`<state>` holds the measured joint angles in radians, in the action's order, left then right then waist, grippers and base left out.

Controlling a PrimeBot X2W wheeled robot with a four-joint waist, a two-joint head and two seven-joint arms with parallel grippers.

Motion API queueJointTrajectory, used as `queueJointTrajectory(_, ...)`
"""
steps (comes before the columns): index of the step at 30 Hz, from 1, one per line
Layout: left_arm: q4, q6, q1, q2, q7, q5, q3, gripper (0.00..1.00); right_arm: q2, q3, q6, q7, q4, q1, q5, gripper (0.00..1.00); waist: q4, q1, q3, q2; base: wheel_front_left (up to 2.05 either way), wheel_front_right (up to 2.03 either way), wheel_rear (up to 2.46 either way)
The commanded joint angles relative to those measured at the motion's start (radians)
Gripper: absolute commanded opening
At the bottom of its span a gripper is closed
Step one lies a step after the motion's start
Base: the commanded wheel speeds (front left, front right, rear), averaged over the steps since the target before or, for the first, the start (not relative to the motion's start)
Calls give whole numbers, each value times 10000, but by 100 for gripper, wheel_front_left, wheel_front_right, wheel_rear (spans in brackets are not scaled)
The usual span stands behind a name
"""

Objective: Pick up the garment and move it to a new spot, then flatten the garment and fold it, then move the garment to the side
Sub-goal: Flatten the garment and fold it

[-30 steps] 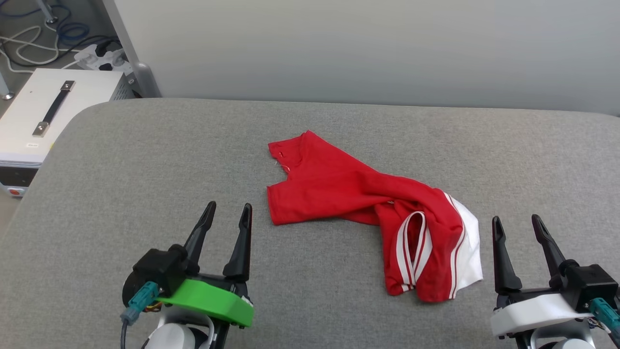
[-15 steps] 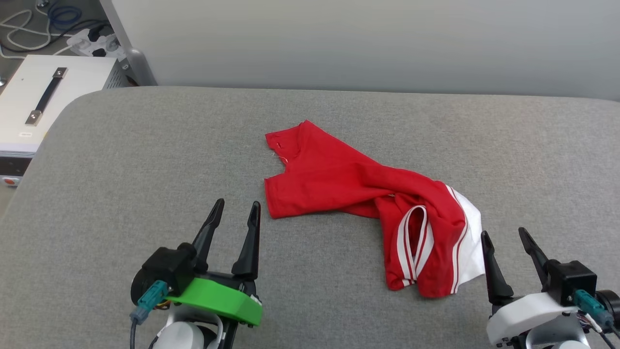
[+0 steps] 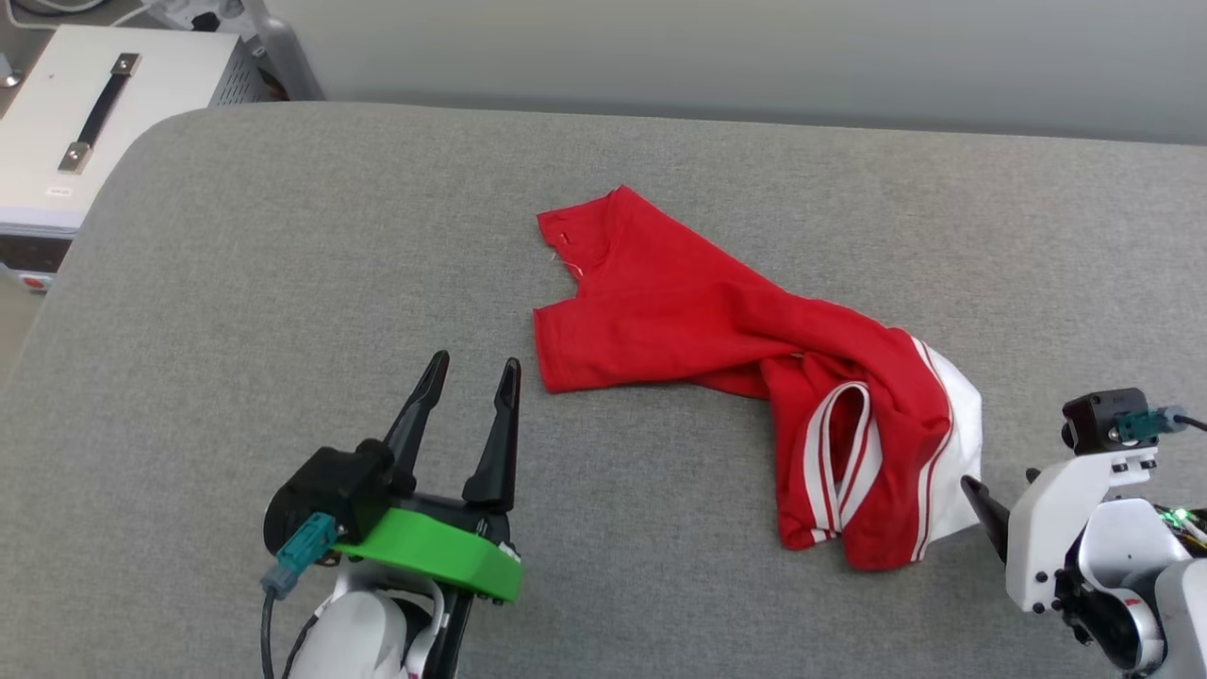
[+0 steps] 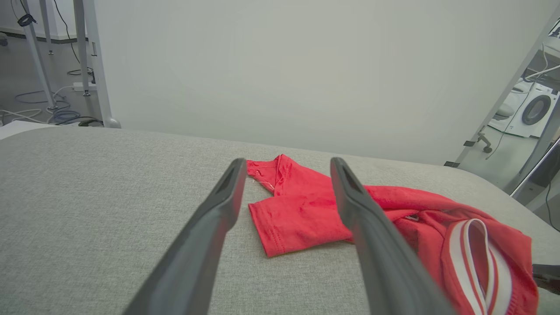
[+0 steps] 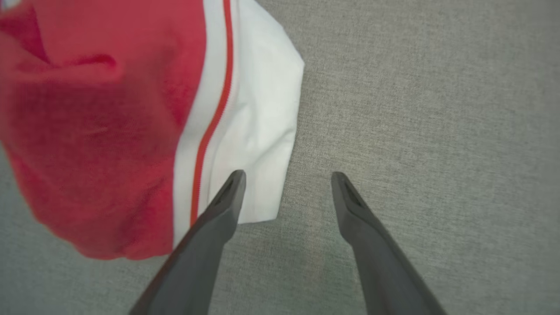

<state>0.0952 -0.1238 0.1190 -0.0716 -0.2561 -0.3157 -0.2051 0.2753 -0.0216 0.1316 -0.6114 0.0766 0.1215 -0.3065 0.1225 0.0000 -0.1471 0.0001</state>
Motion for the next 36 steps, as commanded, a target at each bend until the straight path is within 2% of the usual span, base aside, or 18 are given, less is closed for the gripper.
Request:
queueJointTrajectory(1, 44, -68, 238, -16, -57, 66, -30, 100, 124, -105, -9, -217, 57, 284, -96, 100, 275, 0, -311, -1, 0, 0, 0)
queueJointTrajectory(7, 92, -68, 462, 0, -57, 44, -87, 100, 445, -671, -9, -841, 577, 608, -257, 100, 598, 0, -610, -1, 0, 0, 0)
queueJointTrajectory(12, 115, -68, 475, 11, -57, 52, -40, 100, 446, -992, -9, -942, 1131, 544, -374, 100, 685, 0, -669, -1, 0, 0, 0)
queueJointTrajectory(13, 125, -68, 475, 13, -57, 57, -35, 100, 467, -1060, -9, -921, 1240, 529, -395, 57, 684, 0, -670, -1, 0, 0, 0)
queueJointTrajectory(15, 152, -68, 463, 13, -57, 66, -14, 100, 599, -1277, -9, -802, 1316, 541, -377, 0, 645, 0, -636, -1, 0, 0, 0)
queueJointTrajectory(21, 225, -69, 429, -10, -57, 70, 13, 100, 1160, -1128, -9, -285, 1159, 790, -343, 0, 331, 0, -413, -1, 0, 0, 0)
queueJointTrajectory(30, 245, -69, 421, 10, -57, 52, -104, 100, 2605, 339, -9, -128, 1346, 772, -33, 0, 19, 0, -289, -1, 0, 0, 0)
queueJointTrajectory(36, 274, -69, 507, -46, -57, 18, -160, 100, 2827, 829, -9, 410, 2081, 925, 352, 0, -5, 0, -430, -1, 0, 0, 0)
